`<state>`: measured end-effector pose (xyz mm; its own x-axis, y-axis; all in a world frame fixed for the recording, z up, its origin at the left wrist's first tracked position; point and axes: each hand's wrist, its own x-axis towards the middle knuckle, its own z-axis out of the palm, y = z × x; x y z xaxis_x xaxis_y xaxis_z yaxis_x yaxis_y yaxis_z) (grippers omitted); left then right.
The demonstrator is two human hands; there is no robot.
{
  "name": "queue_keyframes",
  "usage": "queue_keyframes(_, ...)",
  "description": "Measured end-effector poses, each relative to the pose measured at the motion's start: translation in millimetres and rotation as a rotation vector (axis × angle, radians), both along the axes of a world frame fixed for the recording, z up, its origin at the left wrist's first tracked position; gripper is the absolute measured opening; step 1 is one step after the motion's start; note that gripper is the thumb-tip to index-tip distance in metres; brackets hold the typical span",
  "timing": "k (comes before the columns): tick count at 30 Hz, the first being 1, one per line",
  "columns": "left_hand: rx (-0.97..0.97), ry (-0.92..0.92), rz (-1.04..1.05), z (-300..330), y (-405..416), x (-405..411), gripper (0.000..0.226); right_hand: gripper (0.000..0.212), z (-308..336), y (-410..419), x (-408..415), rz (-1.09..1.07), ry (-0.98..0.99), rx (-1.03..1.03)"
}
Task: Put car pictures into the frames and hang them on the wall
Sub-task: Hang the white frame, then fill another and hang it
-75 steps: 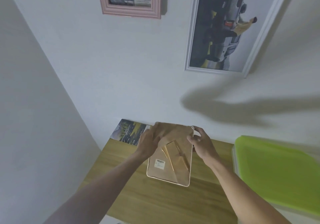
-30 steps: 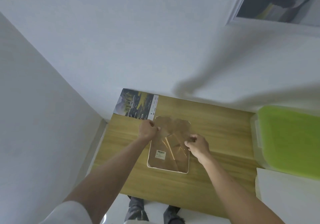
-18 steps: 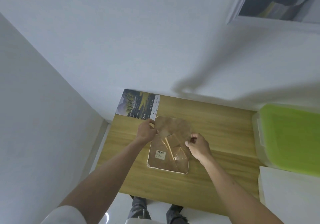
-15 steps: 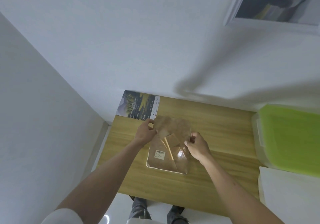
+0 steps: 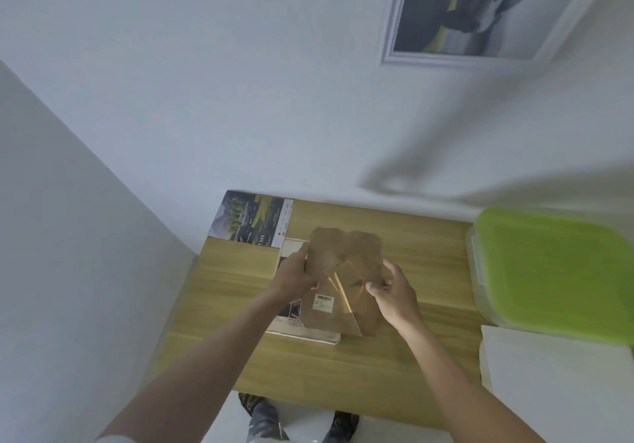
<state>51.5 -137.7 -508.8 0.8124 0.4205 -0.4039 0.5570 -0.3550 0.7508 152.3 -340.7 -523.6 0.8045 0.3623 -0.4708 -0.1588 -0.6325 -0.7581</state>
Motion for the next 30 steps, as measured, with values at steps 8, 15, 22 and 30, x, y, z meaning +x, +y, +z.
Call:
queue_keyframes(8,0.063,0.026,-0.099,-11.7,-83.6,57.2,0.052,0.067,-4.4,-77.1,38.1,-0.024,-0.008,-0.028)
queue_keyframes(15,0.123,0.076,-0.25,-36.3,-139.7,97.6,0.079,0.079,-20.2,-109.9,61.6,0.138,-0.147,-0.307)
queue_keyframes(22,0.25,0.115,-0.367,-52.2,-164.1,113.5,0.077,0.053,-38.2,-115.4,75.8,0.21,-0.308,-0.497)
queue_keyframes(30,0.348,0.154,-0.419,-56.9,-167.2,114.6,0.057,0.061,-49.0,-112.3,73.0,0.245,-0.386,-0.617)
